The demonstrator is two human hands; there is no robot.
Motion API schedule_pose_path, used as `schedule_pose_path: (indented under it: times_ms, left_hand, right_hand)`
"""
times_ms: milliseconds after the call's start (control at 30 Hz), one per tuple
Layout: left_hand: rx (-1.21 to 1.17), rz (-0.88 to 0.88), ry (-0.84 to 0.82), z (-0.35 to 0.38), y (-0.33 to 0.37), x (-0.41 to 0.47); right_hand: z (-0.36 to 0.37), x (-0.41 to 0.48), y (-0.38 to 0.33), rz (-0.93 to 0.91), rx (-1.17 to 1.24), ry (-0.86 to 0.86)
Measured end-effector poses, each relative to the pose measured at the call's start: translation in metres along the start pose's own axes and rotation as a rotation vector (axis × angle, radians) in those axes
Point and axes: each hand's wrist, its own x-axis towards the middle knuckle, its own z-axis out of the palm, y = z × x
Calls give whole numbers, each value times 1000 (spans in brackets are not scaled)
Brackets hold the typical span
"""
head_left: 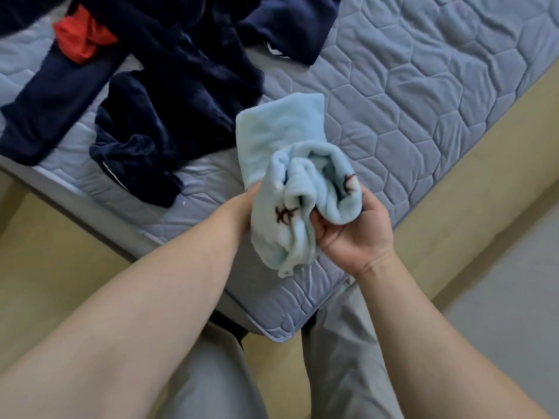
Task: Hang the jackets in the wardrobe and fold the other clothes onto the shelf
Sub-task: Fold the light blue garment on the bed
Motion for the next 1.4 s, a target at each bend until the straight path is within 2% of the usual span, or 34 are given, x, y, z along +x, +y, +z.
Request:
schedule_pose_path:
  times_ms: [33, 100, 167, 200, 267, 333, 400, 433, 533, 667, 733, 767, 833, 900, 933, 1000, 1100, 1200, 1333, 1400]
  left_hand:
    - [-94, -28, 87, 6, 7, 9]
    - [-403, 69, 73, -6, 4, 13]
    - [-558, 73, 89, -15, -7, 8]
    - [-529, 125, 86, -21, -10, -1]
    - [-347, 210, 265, -24, -19, -16]
    - [-168, 252, 350, -14, -26, -26]
    - [53, 237, 460, -4, -34, -25]
    - [84, 203, 524, -3, -38, -21]
    - [-46, 147, 665, 1, -36, -8]
    - [-8, 136, 787, 3, -25, 11]
    - [8, 130, 829, 5, -19, 16]
    - [70, 161, 868, 7, -14, 19]
    - [357, 331, 954, 10, -3, 23]
    - [669, 472, 915, 9, 5, 32]
    - [708, 427, 876, 7, 7, 37]
    - [572, 281, 847, 6, 12, 48]
    - [524, 249, 895, 10, 16, 58]
    - [570, 245, 1012, 5, 18, 71]
    - [508, 41, 1083, -19, 26, 98]
    - [508, -87, 1068, -27, 28, 113]
  right_hand:
    - [6, 4, -1, -12, 9, 17]
    - [18, 14, -4, -13, 8, 4]
    - [28, 25, -7, 4, 39, -17]
    - [33, 32, -8, 7, 57, -25]
    - [42, 44, -8, 7, 62, -21]
    - [47, 53, -8, 18, 29, 12]
    - [49, 56, -11, 24, -18, 34]
    - [50, 57, -13, 20, -76, 36]
    - [56, 56, -24, -97, -529, 110]
    - [45, 59, -25, -559, -1358, 422]
    - [37, 63, -18, -678, -1669, 464]
    - [34, 66, -13, -701, -1777, 437]
    - [31, 76, -4, -718, -1880, 372]
    - [33, 84, 0, -731, -1815, 344]
    - [34, 86, -3, -733, -1733, 360]
    - [32, 88, -13, -716, -1632, 421]
    - [31, 93, -20, -739, -1792, 504]
    - [36, 104, -16, -747, -1875, 690]
    - [38, 129, -22, -830, -2007, 971]
    - [39, 143, -27, -799, -1974, 1030]
